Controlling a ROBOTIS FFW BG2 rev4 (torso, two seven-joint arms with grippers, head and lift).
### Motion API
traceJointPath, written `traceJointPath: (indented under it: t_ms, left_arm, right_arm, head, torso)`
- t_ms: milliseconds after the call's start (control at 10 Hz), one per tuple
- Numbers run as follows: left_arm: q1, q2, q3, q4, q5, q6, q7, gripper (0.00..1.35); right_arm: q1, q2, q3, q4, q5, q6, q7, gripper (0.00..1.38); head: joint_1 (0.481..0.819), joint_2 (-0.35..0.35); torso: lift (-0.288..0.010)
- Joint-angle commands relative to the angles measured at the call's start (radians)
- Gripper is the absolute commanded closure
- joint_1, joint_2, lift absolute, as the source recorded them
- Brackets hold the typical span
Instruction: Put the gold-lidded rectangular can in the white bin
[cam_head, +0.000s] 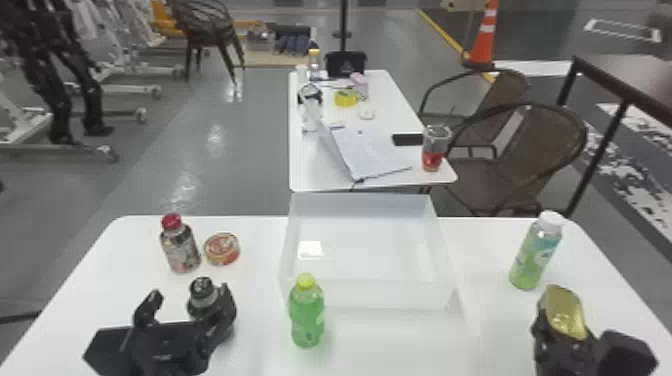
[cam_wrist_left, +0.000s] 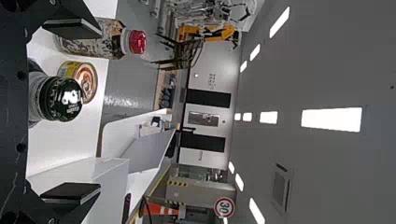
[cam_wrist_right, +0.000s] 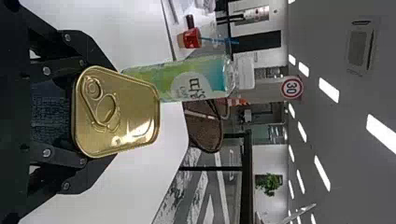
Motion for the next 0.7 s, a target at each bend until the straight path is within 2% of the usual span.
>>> traceJointPath:
  t_ms: [0, 300, 400, 500, 600]
  left_arm:
    - [0.0, 0.0, 0.001, 0.0, 0.001, 0.0, -0.001, 0.15]
    - [-0.005, -0.002, 0.0, 0.0, 0.001, 0.008, 0.001, 0.14]
    - [-0.005, 0.0, 0.0, 0.0, 0.0, 0.009, 0.001, 0.14]
    - [-0.006, 0.0, -0.002, 0.0, 0.0, 0.012, 0.001, 0.14]
    - [-0.008, 0.0, -0.002, 0.002, 0.0, 0.017, -0.001, 0.15]
  right_arm:
    - [0.027, 0.002, -0.001, -0.163, -0.072, 0.16, 0.045, 1.09]
    - [0.022, 0.001, -0.003, -0.396, -0.103, 0.418, 0.114, 1.09]
    - [-0.005, 0.001, -0.006, -0.459, -0.115, 0.546, 0.115, 1.09]
    - [-0.045, -0.004, -0.008, -0.493, -0.121, 0.637, 0.132, 1.09]
    - [-0.097, -0.011, -0.008, -0.482, -0.107, 0.666, 0.2, 1.09]
  head:
    - [0.549, 0.0]
    - [0.549, 0.0]
    - [0.549, 0.0]
    - [0.549, 0.0]
    - [0.549, 0.0]
  torso:
    - [-0.1]
    - [-0.1]
    - [-0.1]
    - [-0.1]
    - [-0.1]
